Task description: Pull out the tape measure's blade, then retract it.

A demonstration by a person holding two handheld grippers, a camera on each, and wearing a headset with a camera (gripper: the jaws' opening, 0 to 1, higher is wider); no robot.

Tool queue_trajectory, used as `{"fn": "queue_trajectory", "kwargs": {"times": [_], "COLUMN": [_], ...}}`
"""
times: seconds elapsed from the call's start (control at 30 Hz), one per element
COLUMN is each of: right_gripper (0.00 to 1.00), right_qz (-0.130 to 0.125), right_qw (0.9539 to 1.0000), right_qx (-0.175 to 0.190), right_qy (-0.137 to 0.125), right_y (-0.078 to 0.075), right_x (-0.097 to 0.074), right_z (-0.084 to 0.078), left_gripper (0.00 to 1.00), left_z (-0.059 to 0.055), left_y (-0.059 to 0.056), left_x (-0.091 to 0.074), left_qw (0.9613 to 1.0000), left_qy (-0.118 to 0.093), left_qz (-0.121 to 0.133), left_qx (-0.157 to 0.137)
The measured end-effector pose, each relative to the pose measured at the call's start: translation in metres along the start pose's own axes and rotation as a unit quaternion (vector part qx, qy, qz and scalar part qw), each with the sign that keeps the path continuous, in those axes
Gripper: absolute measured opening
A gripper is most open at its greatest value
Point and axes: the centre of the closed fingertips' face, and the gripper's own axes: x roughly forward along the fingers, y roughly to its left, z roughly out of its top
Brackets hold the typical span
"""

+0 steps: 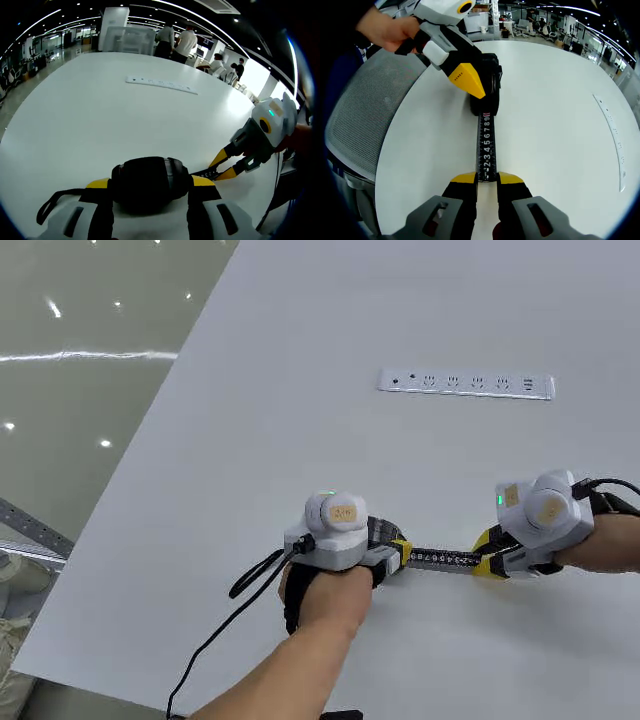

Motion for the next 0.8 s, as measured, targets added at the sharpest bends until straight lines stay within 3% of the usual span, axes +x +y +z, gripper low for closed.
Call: {"fn": "queue_trajectory", "kwargs": {"times": [0.8], "right_gripper": [0.1], "right_qz": [0.001], "right_qw": [1.0], "right_qx": [0.001], "right_qy": [-0.008], "right_y": [-0.001], "right_x": [0.006], "right_z": [0.012], "left_gripper": [0.55], "left_z": [-0.001], "left_y": [0.0], "left_x": [-0.001], "left_qw": [0.9999], "left_qy": [-0.002], "left_qz": [-0.013], "left_qx": [-0.007]}}
